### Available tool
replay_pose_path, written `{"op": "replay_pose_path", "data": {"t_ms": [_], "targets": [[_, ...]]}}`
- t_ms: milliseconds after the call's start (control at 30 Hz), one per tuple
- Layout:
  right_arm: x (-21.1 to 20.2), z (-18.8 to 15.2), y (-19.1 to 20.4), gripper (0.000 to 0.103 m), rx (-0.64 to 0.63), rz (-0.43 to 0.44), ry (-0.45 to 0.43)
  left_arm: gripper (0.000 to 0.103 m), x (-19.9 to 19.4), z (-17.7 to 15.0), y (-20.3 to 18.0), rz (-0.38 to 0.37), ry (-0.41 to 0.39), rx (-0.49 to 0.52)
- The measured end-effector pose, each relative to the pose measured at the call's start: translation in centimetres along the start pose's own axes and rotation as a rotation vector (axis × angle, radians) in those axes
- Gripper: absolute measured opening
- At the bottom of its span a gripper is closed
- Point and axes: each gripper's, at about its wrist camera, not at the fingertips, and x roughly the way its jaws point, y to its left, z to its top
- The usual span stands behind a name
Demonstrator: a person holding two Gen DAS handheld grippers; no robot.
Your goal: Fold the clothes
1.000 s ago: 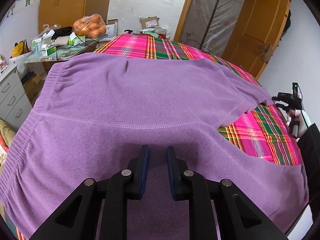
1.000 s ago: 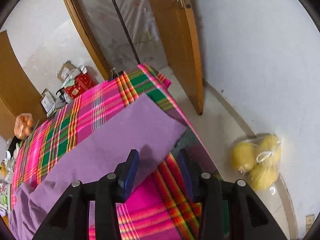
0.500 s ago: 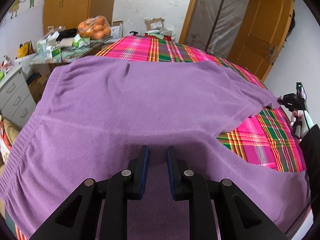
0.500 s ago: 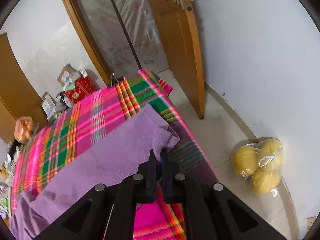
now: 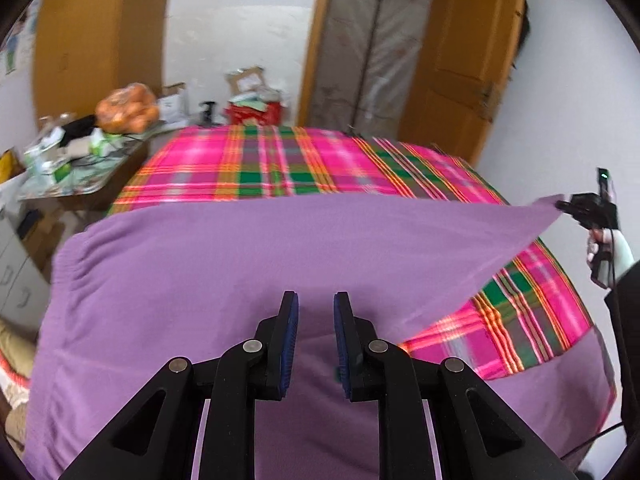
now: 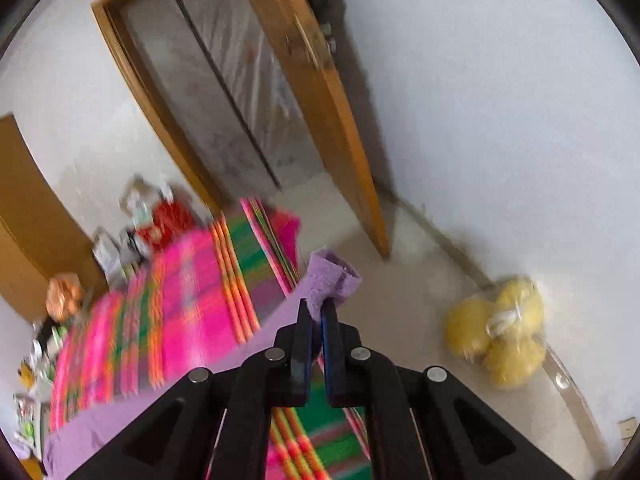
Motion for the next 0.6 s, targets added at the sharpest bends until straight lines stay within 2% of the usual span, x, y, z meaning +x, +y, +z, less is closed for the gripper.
{"op": "replay_pose_path", "data": {"t_ms": [100,233,300,433,533,600], "targets": [[0.4,-0.4,-1.7,0.01,0.024,-0.012,0.017,0.019,1.3,-0.1,-0.8,-0.055,0.053,0.003],[0.9,-0.9,-3.9,0.03,0.056,-0.027,0.041,0.019,2.2,-0.2,-1.6,-0.054,0.067,0.028],[1.1,-1.2,-5.0,0.034,0.073,-0.035,0.052,0.019,2.4,-0.3,-1.6,-0.055,0.069,0.027],[3.9,-0.6,-3.5,0.044,0.005,0.094,0.136,0.019,3.0,-0.5,-1.6,-0.06,0.078,0.018],[5.9,-0.1,-2.3,0.045,-0.046,0.191,0.199,0.019,3.4,-0.8,-2.1,-0.065,0.084,0.022],[7.9,-0.9,-0.6,0.044,-0.129,0.189,0.268,0.019,3.5,-1.0,-2.5,-0.062,0.084,0.029]]}}
